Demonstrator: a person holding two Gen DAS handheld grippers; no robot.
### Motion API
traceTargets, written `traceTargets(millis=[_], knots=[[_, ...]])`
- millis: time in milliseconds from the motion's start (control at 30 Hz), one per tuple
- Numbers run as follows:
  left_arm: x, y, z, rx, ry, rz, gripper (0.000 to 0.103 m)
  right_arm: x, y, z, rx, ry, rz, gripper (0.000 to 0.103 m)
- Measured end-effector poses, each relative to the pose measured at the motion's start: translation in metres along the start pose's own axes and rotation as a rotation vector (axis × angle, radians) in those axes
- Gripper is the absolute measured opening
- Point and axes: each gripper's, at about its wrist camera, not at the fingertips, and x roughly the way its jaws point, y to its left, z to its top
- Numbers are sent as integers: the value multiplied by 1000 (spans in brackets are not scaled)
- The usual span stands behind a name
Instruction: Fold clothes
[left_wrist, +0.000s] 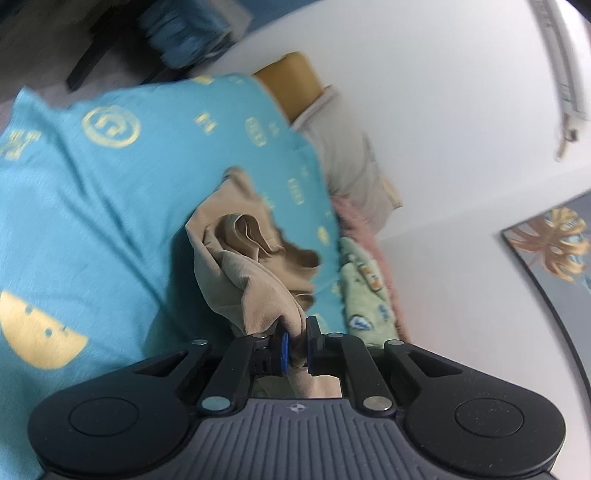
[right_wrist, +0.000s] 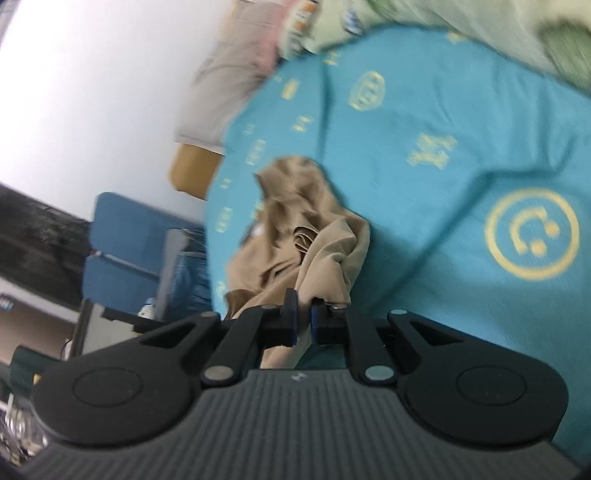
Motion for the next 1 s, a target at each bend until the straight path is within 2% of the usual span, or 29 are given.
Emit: traceTargets(millis=[133, 233, 400, 500, 567, 633, 700, 800, 900, 1000], knots=[[-35, -27, -3, 46, -15, -6, 8, -31, 25, 7, -54, -19, 42, 8], [-75, -43, -23, 86, -23, -8, 8, -72, 32, -4, -90, -19, 62, 8], [-140, -37, -68, 1, 13, 7, 8, -138, 25, -36, -82, 30, 48, 8], [-149, -30, -74, -62, 33, 26, 8, -144, 24, -37, -61, 56, 27, 8], [-134, -33, -59, -30, 19, 31, 9, -139, 27, -34, -60, 63, 18, 8], [-108, -34, -37, -24, -3, 63, 9, -114, 37, -25, -76, 51, 20, 9], [-75, -36, -14, -8, 9, 98, 9, -83, 47, -13, -91, 35, -4, 8], [-22, -38, 13, 39, 28, 192, 10, -25, 60, 7, -90, 19, -86, 8], [27, -31, 36, 68, 44, 293, 10, 26, 62, 22, -49, 46, -138, 9], [64, -13, 50, 81, 67, 339, 10, 64, 59, 31, -62, 78, -176, 9]])
